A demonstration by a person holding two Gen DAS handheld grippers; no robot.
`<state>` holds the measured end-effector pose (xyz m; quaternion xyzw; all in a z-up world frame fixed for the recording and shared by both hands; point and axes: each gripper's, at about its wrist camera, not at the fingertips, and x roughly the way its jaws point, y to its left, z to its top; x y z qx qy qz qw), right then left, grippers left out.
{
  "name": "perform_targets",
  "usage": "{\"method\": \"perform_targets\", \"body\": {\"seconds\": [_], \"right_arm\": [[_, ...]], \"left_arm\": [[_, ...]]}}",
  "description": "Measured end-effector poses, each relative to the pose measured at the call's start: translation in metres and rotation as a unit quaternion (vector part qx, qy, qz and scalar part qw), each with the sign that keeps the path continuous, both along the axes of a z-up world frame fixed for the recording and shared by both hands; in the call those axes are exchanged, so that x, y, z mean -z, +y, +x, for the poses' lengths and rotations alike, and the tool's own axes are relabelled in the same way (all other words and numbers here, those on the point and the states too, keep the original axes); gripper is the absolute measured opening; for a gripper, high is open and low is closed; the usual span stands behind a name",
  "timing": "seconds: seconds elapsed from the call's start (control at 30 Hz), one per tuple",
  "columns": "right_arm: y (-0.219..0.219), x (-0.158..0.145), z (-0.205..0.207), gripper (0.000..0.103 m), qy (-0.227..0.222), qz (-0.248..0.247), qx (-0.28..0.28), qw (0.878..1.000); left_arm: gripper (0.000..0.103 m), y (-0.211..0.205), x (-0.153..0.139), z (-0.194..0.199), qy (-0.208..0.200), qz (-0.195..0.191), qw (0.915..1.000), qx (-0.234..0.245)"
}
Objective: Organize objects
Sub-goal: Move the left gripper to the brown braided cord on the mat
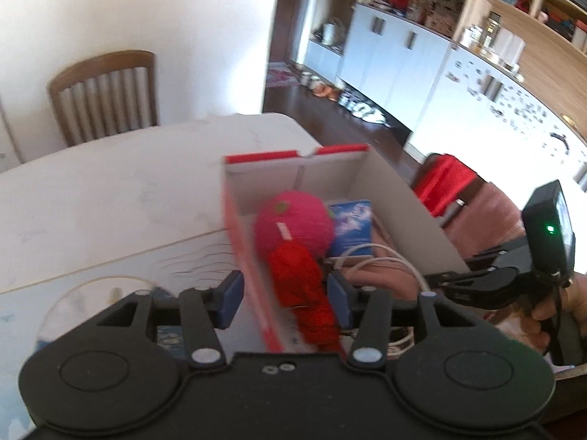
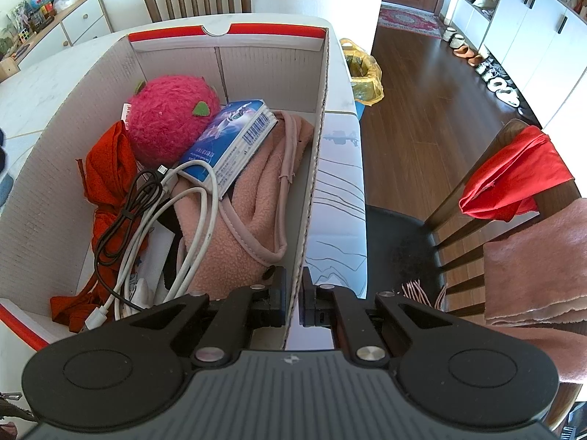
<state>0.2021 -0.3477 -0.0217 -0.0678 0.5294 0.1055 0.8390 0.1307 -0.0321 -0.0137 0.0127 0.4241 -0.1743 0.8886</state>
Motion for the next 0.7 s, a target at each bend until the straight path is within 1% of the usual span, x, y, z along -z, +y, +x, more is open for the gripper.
{"method": "perform_targets", "body": {"seconds": [0.1, 0.23, 0.4, 0.43, 0.57, 0.7], "right_arm": [[-0.001, 0.000, -0.001, 0.006, 0.001, 0.000, 0.002, 1.000], [-0.002, 0.000, -0.002, 0.006, 0.001, 0.000, 0.003, 1.000], [-0.004, 0.000, -0.003, 0.006, 0.003, 0.001, 0.003, 1.000], [-0.004, 0.000, -0.003, 0.006, 0.003, 0.000, 0.003, 1.000], [-0.005, 0.000, -0.004, 0.006, 0.003, 0.000, 0.003, 1.000], [-0.005, 0.000, -0.004, 0.006, 0.003, 0.001, 0.003, 1.000]], "left_arm": [[0.050, 0.016, -0.002, -0.004, -0.004, 0.007, 0.9997, -0.023], [0.058, 0.038, 0.004, -0.007, 0.001, 0.023, 0.9982, -0.056], [0.078, 0.060, 0.022, -0.014, 0.022, 0.030, 0.9951, -0.092], [0.085, 0.063, 0.026, -0.016, 0.028, 0.034, 0.9945, -0.095], [0.095, 0.069, 0.047, -0.020, 0.059, 0.058, 0.9912, -0.104], [0.095, 0.077, 0.070, -0.026, 0.089, 0.077, 0.9862, -0.116]]}}
